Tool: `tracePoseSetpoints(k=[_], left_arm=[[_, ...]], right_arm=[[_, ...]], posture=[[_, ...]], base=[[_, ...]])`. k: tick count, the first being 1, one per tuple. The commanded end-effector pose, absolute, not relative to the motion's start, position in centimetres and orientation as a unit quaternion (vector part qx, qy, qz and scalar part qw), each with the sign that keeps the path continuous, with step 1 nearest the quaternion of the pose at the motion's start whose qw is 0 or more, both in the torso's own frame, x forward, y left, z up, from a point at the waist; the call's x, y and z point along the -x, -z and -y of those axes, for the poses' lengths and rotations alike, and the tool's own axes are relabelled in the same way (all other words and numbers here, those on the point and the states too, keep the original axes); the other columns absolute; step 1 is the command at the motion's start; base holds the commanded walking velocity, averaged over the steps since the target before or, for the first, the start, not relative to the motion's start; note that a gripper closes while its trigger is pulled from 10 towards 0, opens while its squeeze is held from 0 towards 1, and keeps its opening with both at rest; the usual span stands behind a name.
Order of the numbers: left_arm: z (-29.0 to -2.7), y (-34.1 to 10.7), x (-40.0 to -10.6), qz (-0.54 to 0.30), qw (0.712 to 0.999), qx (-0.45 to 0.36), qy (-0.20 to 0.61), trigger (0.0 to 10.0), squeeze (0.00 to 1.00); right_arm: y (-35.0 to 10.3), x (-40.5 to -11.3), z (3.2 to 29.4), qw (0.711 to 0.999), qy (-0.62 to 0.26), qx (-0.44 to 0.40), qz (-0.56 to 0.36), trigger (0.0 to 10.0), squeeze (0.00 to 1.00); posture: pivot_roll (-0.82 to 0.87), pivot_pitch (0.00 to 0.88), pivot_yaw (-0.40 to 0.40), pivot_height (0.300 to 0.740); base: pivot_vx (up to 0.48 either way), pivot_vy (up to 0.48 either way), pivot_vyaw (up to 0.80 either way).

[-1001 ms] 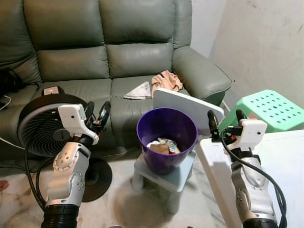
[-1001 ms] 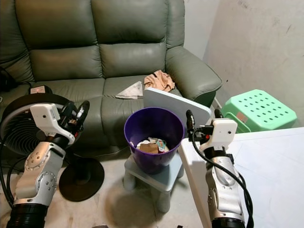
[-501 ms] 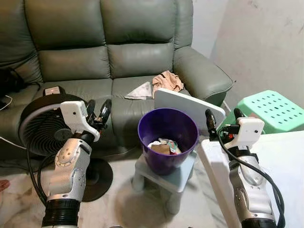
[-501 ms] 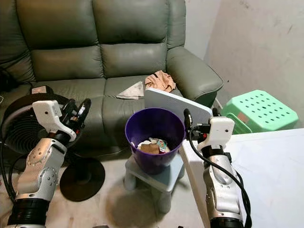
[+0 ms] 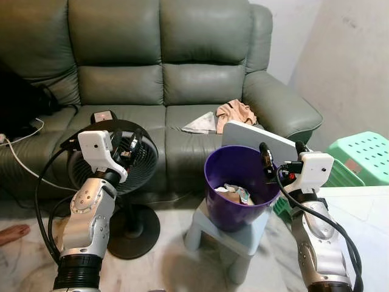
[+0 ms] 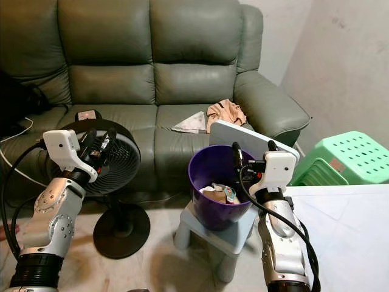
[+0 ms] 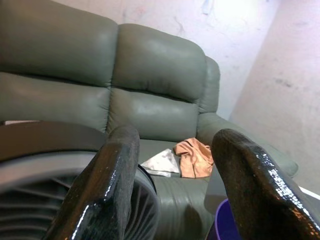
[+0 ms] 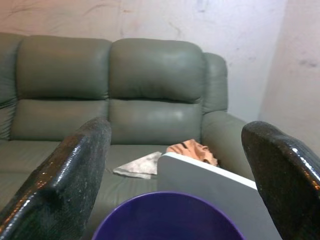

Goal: Picking trash to rubbish bin

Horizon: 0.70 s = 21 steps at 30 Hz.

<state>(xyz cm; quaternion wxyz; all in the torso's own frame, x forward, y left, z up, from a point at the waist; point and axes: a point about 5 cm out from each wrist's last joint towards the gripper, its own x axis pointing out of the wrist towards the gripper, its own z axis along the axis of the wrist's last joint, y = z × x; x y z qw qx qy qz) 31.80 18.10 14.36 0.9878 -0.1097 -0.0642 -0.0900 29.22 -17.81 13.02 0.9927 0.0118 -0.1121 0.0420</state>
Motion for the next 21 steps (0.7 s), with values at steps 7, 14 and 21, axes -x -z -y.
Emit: tracePoseSetpoints(k=[7,14,21], left_arm=[[-17.51,-14.89,-32.35,0.071,0.987,0.104,0.104,10.0,0.0],[-17.56,-14.91,-32.36,0.072,0.987,0.103,0.102,10.0,0.0],[-17.71,-14.98,-32.35,0.077,0.987,0.103,0.096,10.0,0.0]], right_arm=[[-13.29,-29.08,17.98,0.993,-0.041,-0.009,0.113,10.0,0.0],[-13.3,-29.09,17.93,0.993,-0.044,-0.009,0.112,10.0,0.0],[-13.2,-29.08,17.87,0.993,-0.044,-0.01,0.109,10.0,0.0]], posture=[[0.04,0.0,-0.024,0.715],[0.04,0.0,-0.026,0.715],[0.05,0.0,-0.026,0.715]], base=[[0.0,0.363,0.0],[0.0,0.363,0.0],[0.0,0.05,0.0]])
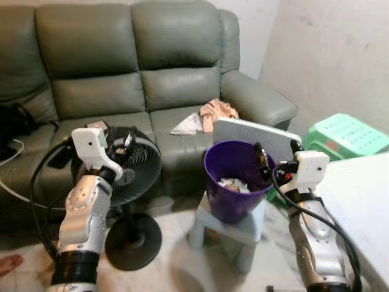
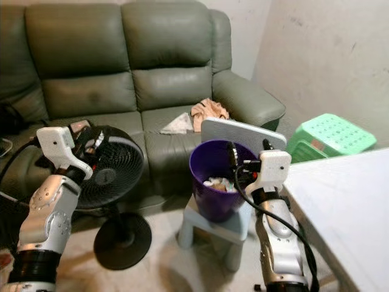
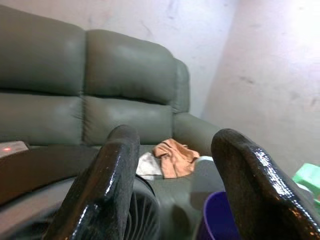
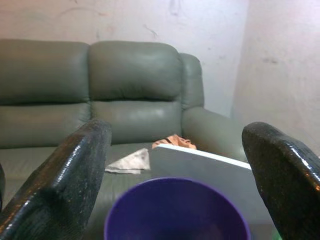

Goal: Picking trash to rubbish bin

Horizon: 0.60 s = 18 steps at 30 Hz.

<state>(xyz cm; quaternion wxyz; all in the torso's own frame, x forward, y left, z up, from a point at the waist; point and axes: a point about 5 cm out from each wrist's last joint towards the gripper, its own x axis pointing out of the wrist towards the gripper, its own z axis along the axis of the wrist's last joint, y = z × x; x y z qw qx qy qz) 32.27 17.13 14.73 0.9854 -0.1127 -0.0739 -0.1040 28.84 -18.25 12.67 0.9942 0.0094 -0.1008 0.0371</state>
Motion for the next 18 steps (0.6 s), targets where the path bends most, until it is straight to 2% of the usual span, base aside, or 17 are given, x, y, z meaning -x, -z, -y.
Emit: tracePoseSetpoints(k=[1,8,18], left_arm=[[-17.62,-14.88,-32.3,0.075,0.987,0.101,0.097,10.0,0.0],[-17.41,-14.83,-32.27,0.075,0.987,0.103,0.099,10.0,0.0],[-17.35,-14.83,-32.26,0.075,0.987,0.104,0.098,10.0,0.0]], right_arm=[[-13.18,-29.04,17.85,0.993,-0.044,-0.01,0.11,10.0,0.0],[-12.87,-28.98,17.6,0.994,-0.057,0.015,0.096,10.0,0.0],[-12.85,-29.06,17.65,0.994,-0.055,0.005,0.093,10.0,0.0]], posture=[[0.05,0.0,-0.024,0.715],[0.05,0.0,-0.025,0.715],[0.05,0.0,-0.027,0.715]], base=[[0.0,0.0,0.0],[0.0,0.0,0.0],[0.0,0.0,0.0]])
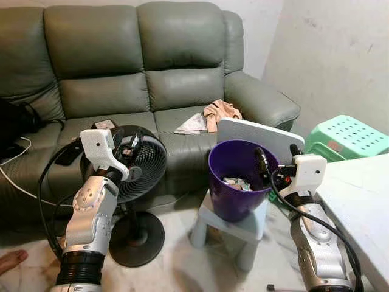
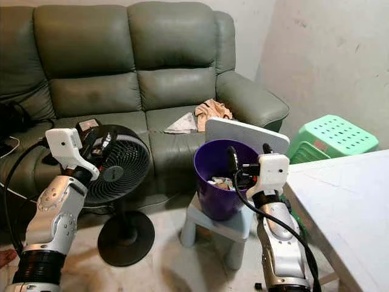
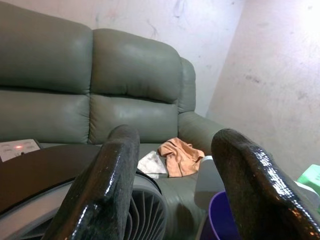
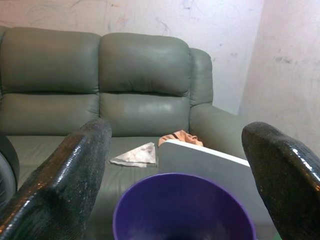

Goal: Picking trash to rubbish bin

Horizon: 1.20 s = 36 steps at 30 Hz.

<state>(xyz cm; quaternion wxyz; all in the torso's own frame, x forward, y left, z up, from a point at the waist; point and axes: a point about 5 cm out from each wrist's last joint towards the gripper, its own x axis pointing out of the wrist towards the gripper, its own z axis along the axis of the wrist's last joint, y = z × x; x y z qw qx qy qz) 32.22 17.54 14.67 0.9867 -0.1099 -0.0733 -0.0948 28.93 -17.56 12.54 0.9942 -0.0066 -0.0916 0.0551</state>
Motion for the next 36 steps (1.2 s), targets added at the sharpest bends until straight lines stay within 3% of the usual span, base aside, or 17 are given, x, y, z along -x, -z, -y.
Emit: tracePoseSetpoints(k=[1,19,32,36], left_arm=[[-17.3,-14.8,-32.3,0.075,0.987,0.104,0.097,10.0,0.0],[-17.1,-14.7,-32.1,0.078,0.986,0.108,0.098,10.0,0.0],[-16.8,-7.0,-29.9,-0.01,0.994,0.061,0.089,10.0,0.0],[-17.1,-5.0,-29.6,-0.049,0.992,0.089,0.078,10.0,0.0]], right_arm=[[-12.9,-29.1,17.7,0.994,-0.054,0.005,0.093,10.0,0.0],[-12.5,-29.1,17.7,0.995,-0.057,0.0,0.084,10.0,0.0],[-4.9,-27.7,18.1,0.995,-0.077,0.05,-0.045,10.0,0.0],[-2.8,-27.1,18.2,0.991,-0.083,0.064,-0.086,10.0,0.0]], posture=[[0.05,0.0,-0.027,0.715],[0.04,0.013,-0.029,0.715],[0.05,0.01,-0.028,0.715],[0.05,0.01,-0.029,0.715]], base=[[0.0,0.0,0.0],[0.0,0.0,0.0],[0.0,0.0,0.0],[0.0,0.0,0.0]])
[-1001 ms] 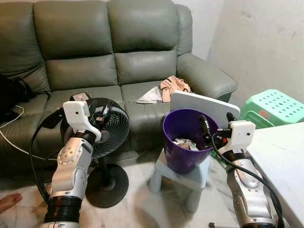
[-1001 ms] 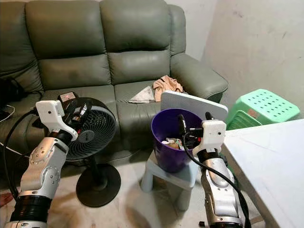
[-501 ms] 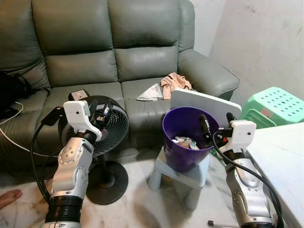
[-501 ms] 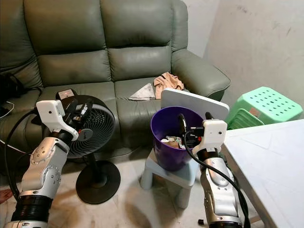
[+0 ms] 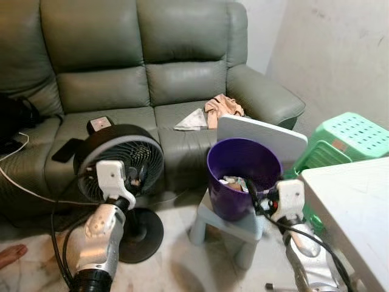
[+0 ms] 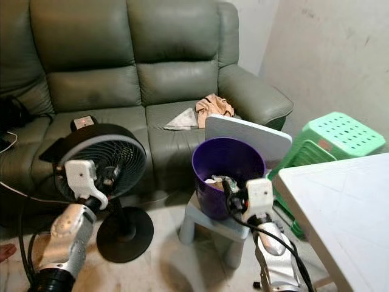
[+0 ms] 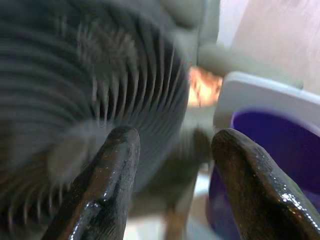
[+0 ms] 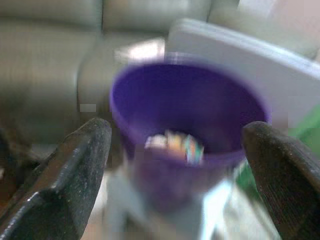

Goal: Picking trash to rubbish bin

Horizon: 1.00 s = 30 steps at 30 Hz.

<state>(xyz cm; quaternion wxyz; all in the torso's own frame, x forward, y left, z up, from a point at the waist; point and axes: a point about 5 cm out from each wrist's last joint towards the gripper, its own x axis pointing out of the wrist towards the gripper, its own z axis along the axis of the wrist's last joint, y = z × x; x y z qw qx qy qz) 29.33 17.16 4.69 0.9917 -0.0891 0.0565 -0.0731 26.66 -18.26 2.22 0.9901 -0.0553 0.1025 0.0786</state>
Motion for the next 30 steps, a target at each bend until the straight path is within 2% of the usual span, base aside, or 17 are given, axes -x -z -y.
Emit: tracePoseSetpoints(k=[1,2,8,12,15,19,25,30], left_arm=[[-17.1,-4.6,-29.5,-0.055,0.991,0.094,0.082,10.0,0.0],[-17.3,-3.1,-29.1,-0.082,0.987,0.119,0.073,10.0,0.0],[-17.7,-0.7,-28.2,-0.136,0.981,0.129,0.052,10.0,0.0],[-17.9,2.2,-26.1,-0.224,0.964,0.133,0.046,10.0,0.0],[-17.8,2.9,-25.5,-0.244,0.961,0.121,0.044,10.0,0.0],[-17.7,4.4,-23.8,-0.287,0.953,0.09,0.041,10.0,0.0],[-17.7,6.7,-20.8,-0.354,0.931,0.094,0.003,10.0,0.0],[-17.4,7.4,-19.6,-0.377,0.922,0.085,0.001,10.0,0.0]], right_arm=[[-2.4,-27.0,18.2,0.99,-0.083,0.062,-0.095,10.0,0.0],[-0.3,-26.2,18.2,0.983,-0.086,0.076,-0.142,10.0,0.0],[2.4,-24.8,18.3,0.969,-0.087,0.091,-0.212,10.0,0.0],[4.7,-22.7,18.6,0.949,-0.07,0.1,-0.29,10.0,0.0],[5.1,-22.3,18.5,0.95,-0.07,0.066,-0.298,10.0,0.0],[5.8,-21.3,18.7,0.942,-0.061,0.081,-0.32,10.0,0.0],[8.0,-17.6,20.0,0.914,-0.018,0.06,-0.402,10.0,0.0],[8.8,-15.9,20.3,0.9,-0.007,0.052,-0.432,10.0,0.0]], posture=[[0.05,0.01,-0.027,0.715],[0.05,0.009,-0.028,0.715],[0.05,0.006,-0.021,0.715],[0.04,0.0,-0.013,0.715],[0.04,0.0,-0.012,0.715],[0.04,0.0,-0.01,0.715],[0.05,0.0,-0.009,0.715],[0.04,0.0,-0.002,0.715]], base=[[0.0,0.0,0.0],[0.0,0.0,0.0],[0.0,0.0,0.0],[0.0,0.0,0.0],[0.0,0.0,0.0],[0.0,0.0,0.0],[0.0,0.0,0.0],[0.0,0.0,0.0]])
